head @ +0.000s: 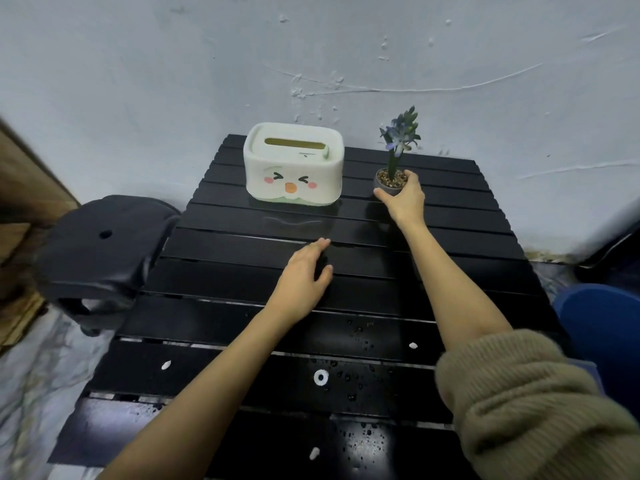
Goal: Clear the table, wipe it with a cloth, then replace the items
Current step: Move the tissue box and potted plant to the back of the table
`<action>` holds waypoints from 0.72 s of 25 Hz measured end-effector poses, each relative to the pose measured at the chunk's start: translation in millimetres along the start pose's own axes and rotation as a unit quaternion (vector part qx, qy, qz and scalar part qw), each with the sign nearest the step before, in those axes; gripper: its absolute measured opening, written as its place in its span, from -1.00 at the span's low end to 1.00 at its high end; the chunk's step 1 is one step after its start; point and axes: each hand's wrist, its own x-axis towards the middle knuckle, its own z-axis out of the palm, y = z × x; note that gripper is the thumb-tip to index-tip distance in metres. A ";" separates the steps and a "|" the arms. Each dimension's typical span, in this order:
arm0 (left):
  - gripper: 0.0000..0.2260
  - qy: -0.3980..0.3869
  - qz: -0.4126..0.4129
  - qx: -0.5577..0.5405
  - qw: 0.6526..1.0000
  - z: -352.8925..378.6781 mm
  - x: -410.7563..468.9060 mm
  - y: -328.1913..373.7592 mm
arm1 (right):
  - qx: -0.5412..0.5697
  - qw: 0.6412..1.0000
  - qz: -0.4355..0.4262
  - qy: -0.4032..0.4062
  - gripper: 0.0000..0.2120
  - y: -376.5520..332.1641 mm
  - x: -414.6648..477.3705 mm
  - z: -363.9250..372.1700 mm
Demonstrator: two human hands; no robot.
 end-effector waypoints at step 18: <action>-0.57 0.014 0.002 -0.032 0.999 -21.2 -103.1 29.1 | -0.119 0.992 -0.020 -0.022 -0.34 35.7 -213.9 -148.8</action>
